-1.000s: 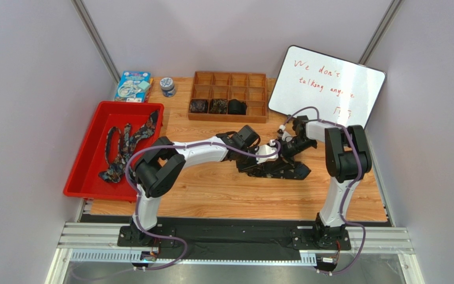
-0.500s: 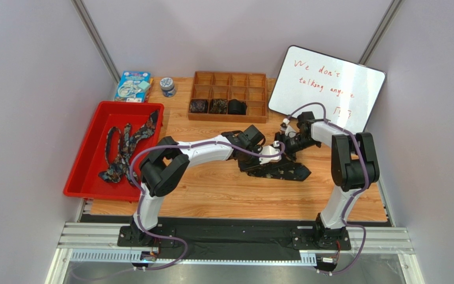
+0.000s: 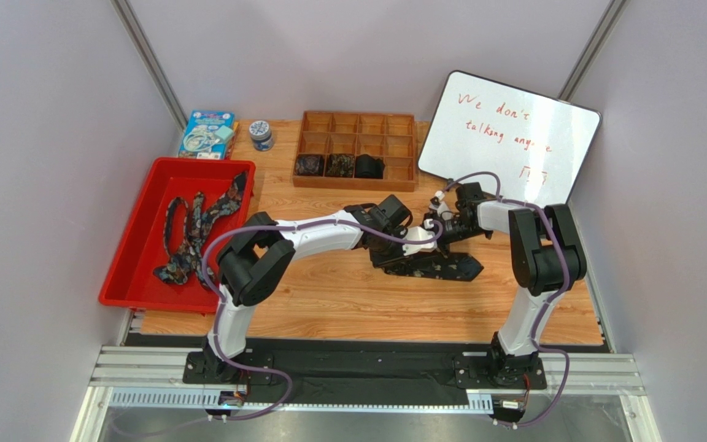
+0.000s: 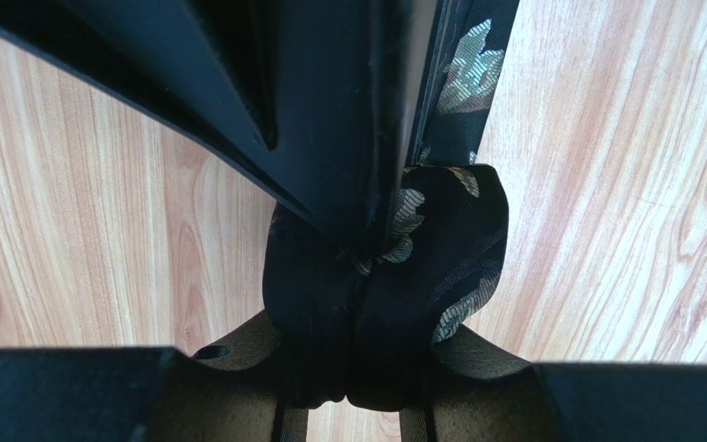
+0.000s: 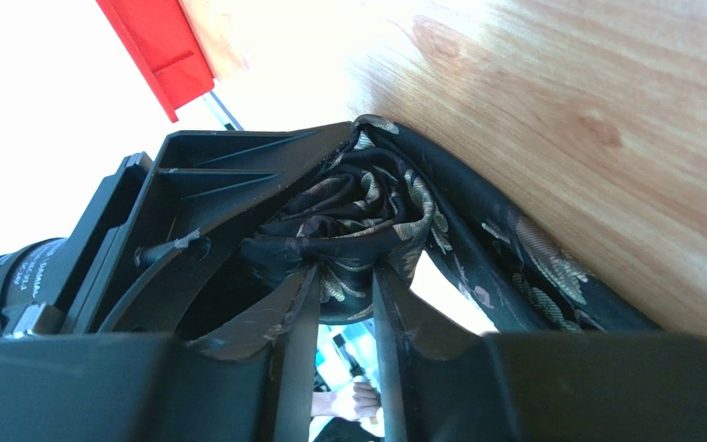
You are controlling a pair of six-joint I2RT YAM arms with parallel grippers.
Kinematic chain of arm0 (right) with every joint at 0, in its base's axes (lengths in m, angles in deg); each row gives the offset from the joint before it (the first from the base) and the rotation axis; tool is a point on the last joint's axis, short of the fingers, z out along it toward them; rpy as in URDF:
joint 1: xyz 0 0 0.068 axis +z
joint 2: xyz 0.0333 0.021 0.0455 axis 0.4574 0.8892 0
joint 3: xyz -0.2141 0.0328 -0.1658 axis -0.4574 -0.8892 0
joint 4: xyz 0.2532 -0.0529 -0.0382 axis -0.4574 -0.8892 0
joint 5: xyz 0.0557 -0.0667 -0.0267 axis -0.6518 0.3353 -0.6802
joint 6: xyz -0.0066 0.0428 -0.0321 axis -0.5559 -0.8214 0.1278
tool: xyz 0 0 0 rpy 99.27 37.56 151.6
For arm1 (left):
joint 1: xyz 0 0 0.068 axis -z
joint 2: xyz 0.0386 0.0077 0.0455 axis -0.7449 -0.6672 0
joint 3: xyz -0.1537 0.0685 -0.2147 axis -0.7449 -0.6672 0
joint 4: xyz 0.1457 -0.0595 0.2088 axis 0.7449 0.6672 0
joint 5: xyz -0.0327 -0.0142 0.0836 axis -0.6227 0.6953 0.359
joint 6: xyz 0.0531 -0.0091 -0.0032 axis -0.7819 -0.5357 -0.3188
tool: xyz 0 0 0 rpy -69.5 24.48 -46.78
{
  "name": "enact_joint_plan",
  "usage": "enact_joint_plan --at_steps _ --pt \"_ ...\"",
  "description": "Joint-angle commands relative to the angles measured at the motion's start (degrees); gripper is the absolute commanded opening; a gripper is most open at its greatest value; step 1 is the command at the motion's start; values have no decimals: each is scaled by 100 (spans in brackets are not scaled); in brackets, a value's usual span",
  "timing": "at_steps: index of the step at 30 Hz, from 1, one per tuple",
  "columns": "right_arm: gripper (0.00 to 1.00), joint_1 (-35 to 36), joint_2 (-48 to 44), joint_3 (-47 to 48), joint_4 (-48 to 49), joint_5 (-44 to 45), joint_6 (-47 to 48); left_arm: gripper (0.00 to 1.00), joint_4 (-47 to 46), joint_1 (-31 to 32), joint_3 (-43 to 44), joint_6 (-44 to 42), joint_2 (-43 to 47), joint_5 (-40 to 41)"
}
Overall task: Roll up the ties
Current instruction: Roll the tie at the center of the board.
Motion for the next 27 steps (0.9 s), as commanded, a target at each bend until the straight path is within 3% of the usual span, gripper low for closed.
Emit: enact_joint_plan --at_steps 1,3,7,10,17,26,27 --pt "12 150 252 -7 178 82 108 31 352 45 -316 198 -344 -40" --pt "0 142 419 72 -102 267 353 32 326 1 -307 268 -327 -41" --pt "0 -7 411 64 -245 627 469 39 335 -122 -254 391 -256 -146" --pt "0 -104 394 125 -411 821 679 50 194 -289 -350 461 -2 -460" --pt "0 -236 446 99 -491 1383 943 68 -840 -412 -1026 619 1052 -1147" --pt "0 -236 288 29 -526 2060 1084 74 -1352 -412 -984 945 992 -1596" --pt "0 -228 288 46 -518 2156 1075 86 -1414 -421 -975 971 957 -1657"
